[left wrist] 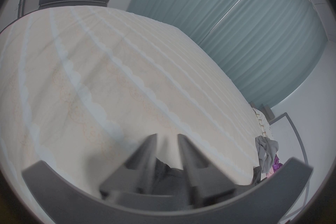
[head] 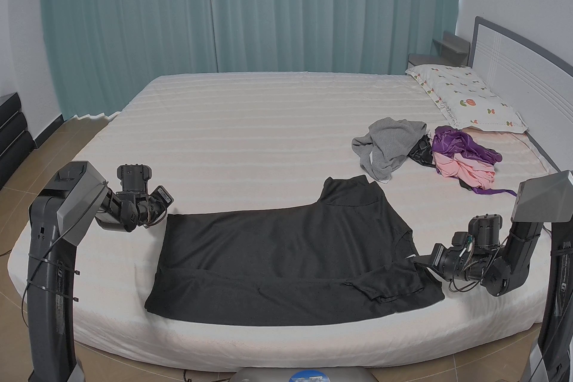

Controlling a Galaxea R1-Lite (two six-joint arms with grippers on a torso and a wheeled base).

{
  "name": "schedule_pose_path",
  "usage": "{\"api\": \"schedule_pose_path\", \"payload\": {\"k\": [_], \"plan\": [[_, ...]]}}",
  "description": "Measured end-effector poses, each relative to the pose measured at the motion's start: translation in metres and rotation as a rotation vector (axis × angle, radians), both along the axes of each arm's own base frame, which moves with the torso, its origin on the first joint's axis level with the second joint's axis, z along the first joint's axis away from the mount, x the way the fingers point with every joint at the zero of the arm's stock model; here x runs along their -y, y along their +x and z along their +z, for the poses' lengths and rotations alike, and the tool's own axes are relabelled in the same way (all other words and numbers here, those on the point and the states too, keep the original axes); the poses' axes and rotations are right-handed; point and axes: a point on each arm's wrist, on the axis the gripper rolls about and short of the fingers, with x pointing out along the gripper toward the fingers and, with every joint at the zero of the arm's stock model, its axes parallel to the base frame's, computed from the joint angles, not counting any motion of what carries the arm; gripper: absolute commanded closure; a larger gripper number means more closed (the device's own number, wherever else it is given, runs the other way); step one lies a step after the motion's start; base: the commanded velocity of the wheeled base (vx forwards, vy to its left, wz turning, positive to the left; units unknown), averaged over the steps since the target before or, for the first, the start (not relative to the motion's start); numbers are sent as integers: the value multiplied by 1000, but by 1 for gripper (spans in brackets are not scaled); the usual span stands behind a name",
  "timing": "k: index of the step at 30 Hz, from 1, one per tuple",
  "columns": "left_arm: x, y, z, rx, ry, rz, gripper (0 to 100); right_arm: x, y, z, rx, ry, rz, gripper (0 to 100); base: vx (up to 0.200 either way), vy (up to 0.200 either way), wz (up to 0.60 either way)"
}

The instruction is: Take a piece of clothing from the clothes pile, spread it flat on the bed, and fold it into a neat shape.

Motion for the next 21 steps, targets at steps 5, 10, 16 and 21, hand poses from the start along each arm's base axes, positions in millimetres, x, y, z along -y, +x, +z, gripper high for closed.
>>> {"api": "schedule_pose_path", "payload": {"k": [5, 10, 16, 21], "plan": [[3, -1, -3, -13, -11, -29, 0, 0, 0, 0, -1, 0, 0, 100, 0, 0, 0], [6, -4, -7, -29, -22, -57, 0, 0, 0, 0, -2, 0, 1, 100, 0, 0, 0], [10, -9, -13, -53, -8, -113, 100, 0, 0, -1, -2, 0, 1, 100, 0, 0, 0], [11, -10, -15, -58, 18, -128, 100, 0, 0, -1, -3, 5, 7, 100, 0, 0, 0]]}}
